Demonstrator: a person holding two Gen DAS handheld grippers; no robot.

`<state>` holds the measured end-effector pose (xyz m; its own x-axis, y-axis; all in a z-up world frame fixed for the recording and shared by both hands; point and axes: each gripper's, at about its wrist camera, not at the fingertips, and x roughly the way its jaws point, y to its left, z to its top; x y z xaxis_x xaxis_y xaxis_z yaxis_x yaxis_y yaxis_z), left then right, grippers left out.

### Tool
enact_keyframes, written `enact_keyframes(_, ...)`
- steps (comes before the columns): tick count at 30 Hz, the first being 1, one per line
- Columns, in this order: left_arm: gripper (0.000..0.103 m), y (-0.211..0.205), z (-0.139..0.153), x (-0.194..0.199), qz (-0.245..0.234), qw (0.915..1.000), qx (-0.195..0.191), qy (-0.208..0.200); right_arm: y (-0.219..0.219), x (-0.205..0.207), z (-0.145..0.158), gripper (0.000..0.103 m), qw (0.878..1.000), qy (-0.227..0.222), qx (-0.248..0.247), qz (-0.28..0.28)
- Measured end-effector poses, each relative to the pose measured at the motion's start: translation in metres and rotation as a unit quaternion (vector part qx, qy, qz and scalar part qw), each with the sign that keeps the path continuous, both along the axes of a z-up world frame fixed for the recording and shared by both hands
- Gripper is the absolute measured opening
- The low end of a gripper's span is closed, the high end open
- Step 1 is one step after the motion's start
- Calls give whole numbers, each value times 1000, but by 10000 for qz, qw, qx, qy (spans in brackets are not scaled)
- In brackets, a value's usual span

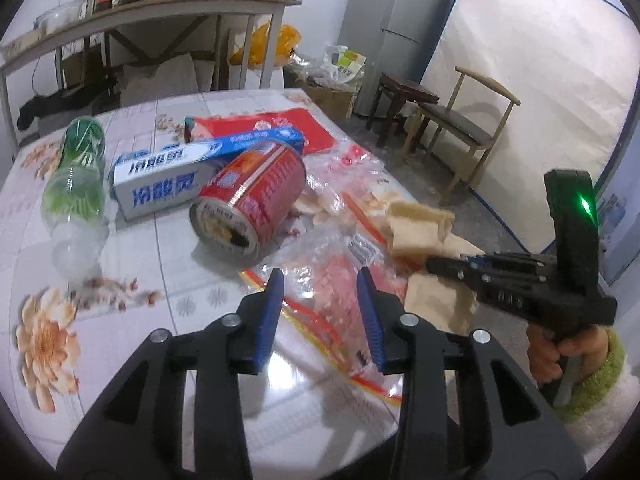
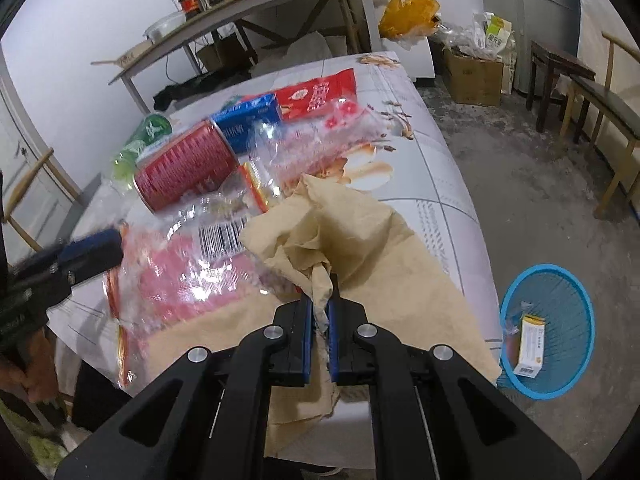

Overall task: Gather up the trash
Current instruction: 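Lift the beige cloth with the right gripper while the left gripper grasps a clear plastic bag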

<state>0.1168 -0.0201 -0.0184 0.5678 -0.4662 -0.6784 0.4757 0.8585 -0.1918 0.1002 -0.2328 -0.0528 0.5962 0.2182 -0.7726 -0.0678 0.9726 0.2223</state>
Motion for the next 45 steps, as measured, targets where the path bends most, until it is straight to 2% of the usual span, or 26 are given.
enact_keyframes(4, 43, -7, 2, 2, -41, 9995, 213, -208, 0, 1, 0, 7, 10000, -12, 29, 25)
enact_keyframes(9, 42, -9, -14, 7, -23, 9991, 334, 265, -1, 2, 1, 7, 10000, -41, 25, 4)
enact_keyframes(11, 37, -7, -19, 7, 44, 9986, 363, 379, -2, 1, 2, 7, 10000, -56, 56, -9)
enact_keyframes(13, 28, -6, -26, 7, 132, 9975, 469, 504, -3, 0, 3, 7, 9999, -85, 60, -32)
enact_keyframes(16, 23, -2, -32, 6, 239, 9968, 451, 617, -6, -3, 12, 7, 9997, -198, 101, -106)
enact_keyframes(20, 22, -1, -34, -2, 287, 9961, 623, 551, -9, -17, 36, 7, 9981, -534, 244, -173)
enact_keyframes(23, 22, -2, -35, -9, 298, 9956, 735, 498, -3, -29, 49, 7, 9971, -690, 306, 1)
enact_keyframes(25, 22, -3, -35, -12, 299, 9952, 801, 471, 4, -34, 49, 7, 9973, -683, 257, 130)
enact_keyframes(28, 22, -4, -34, -17, 308, 9948, 837, 499, 17, -35, 35, 7, 9987, -448, 49, 226)
enact_keyframes(33, 22, 1, -31, -26, 235, 9943, 585, 855, 21, -27, 10, 7, 9997, -80, -75, 200)
enact_keyframes(36, 22, 9, -27, -32, 83, 9933, 243, 1130, 24, -23, 1, 7, 9997, -20, -109, 233)
enact_keyframes(41, 30, 24, -11, -33, 42, 9934, -383, 1080, 22, -21, -1, 7, 9996, -36, -24, 291)
enact_keyframes(45, 35, 28, -10, -20, 171, 9927, -482, 1092, 21, -21, -1, 7, 9995, -49, 57, 292)
